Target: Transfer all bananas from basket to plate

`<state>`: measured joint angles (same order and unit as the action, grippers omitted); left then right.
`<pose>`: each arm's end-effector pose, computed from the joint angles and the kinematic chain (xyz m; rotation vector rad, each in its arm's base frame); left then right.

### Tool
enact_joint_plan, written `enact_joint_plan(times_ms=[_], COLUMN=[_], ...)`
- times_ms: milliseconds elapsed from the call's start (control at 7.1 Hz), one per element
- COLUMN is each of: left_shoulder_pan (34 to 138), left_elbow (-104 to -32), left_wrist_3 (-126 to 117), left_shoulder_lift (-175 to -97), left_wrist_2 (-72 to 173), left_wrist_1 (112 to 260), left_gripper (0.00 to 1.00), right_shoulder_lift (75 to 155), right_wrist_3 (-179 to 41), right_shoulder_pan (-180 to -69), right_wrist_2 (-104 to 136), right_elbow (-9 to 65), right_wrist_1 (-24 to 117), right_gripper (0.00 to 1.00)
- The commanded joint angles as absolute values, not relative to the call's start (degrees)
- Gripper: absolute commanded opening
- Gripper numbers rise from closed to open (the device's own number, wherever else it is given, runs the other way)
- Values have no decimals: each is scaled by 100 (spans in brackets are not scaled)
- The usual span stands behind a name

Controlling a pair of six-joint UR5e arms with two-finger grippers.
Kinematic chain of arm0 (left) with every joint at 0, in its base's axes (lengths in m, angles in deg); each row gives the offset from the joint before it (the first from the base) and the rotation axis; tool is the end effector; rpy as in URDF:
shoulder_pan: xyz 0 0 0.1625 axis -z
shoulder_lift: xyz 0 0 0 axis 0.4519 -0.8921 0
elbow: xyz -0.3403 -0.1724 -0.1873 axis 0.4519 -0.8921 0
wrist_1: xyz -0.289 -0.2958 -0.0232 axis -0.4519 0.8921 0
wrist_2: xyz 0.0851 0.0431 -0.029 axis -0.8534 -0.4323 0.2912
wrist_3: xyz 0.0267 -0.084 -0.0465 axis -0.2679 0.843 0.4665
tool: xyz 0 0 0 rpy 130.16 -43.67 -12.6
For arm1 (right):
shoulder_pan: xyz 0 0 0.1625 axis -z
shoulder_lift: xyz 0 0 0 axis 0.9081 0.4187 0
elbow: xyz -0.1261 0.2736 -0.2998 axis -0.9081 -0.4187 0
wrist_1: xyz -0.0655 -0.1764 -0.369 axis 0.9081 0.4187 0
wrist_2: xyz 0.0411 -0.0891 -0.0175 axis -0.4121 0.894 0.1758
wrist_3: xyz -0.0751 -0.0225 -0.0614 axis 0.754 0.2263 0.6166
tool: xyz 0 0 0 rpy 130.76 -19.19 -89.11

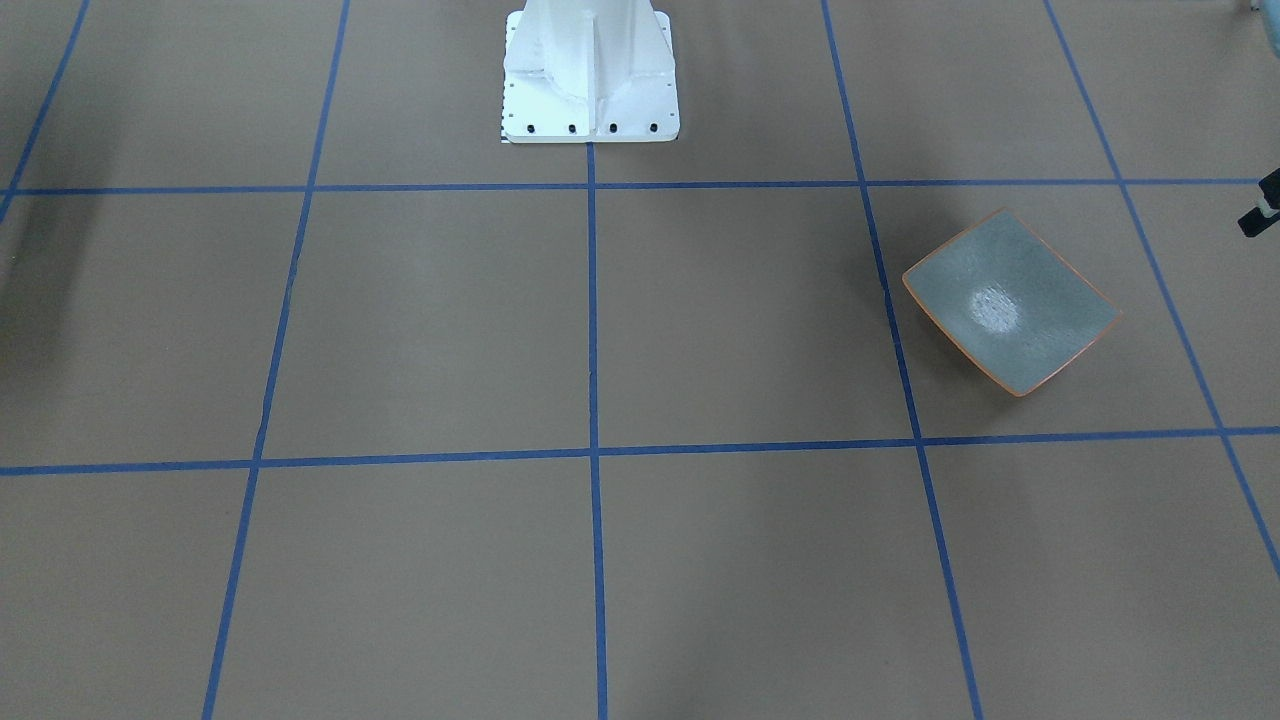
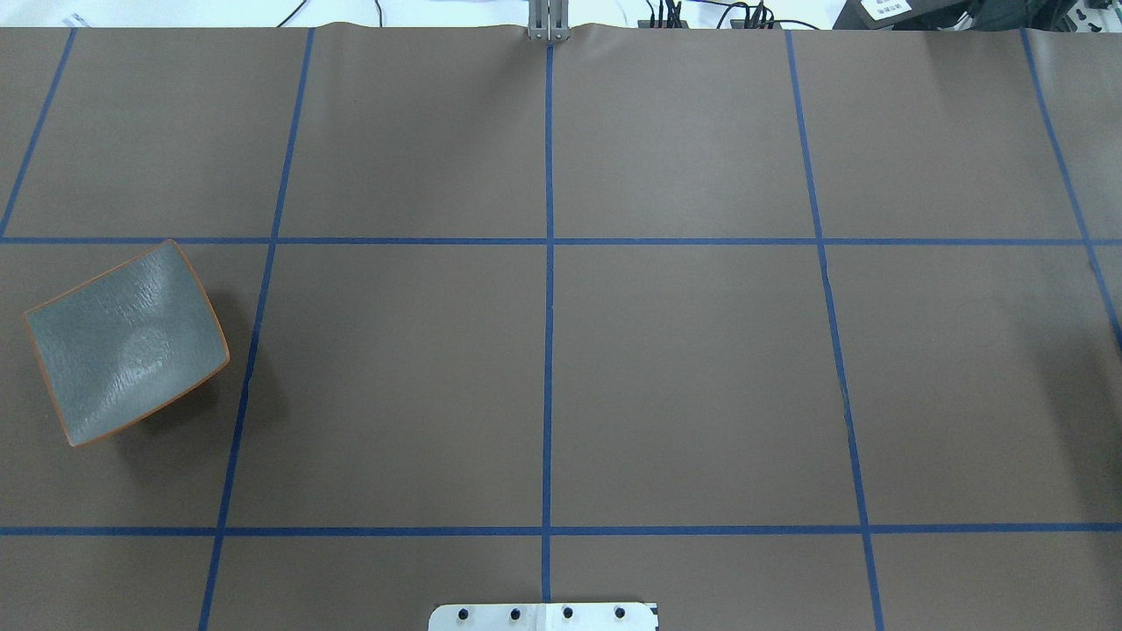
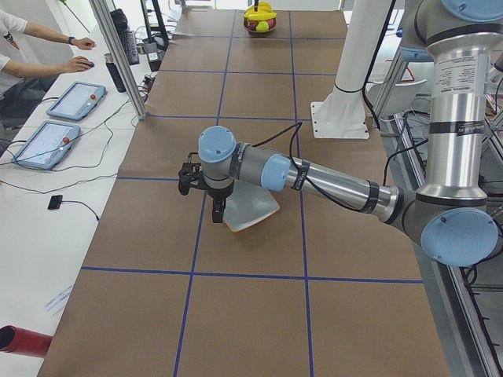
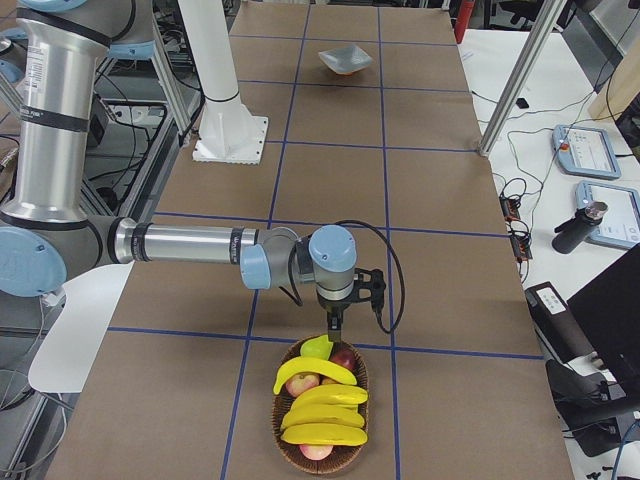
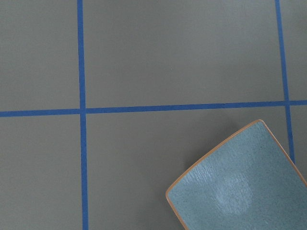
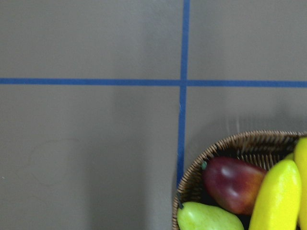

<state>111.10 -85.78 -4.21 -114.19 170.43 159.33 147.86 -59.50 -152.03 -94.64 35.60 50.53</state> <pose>-0.0077 -0.4777 0.5074 0.0976 0.9209 -0.0269 0.0421 -0.4070 0.6530 0.0493 -0.7643 0.0173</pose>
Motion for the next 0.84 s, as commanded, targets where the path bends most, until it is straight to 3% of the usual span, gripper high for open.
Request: enact_joint_plan(times_ms=[0, 704], left_shoulder_pan=[11080, 11080], left_elbow=[-8588, -8597], left_wrist_3=[-355, -355], left_shoulder_lift=[-11421, -11421], left_wrist_2=[17043, 17043], left_wrist_1=[15959, 15968], left_gripper=[100, 100], right_shoulder_lift=[15024, 14813], right_wrist_3=[-5446, -4899], right_shoulder_pan=[-15235, -15235], right_wrist_2=[-9366, -9402], right_elbow=[3317, 2621], right_wrist_1=[5050, 5059], right_gripper=[98, 93])
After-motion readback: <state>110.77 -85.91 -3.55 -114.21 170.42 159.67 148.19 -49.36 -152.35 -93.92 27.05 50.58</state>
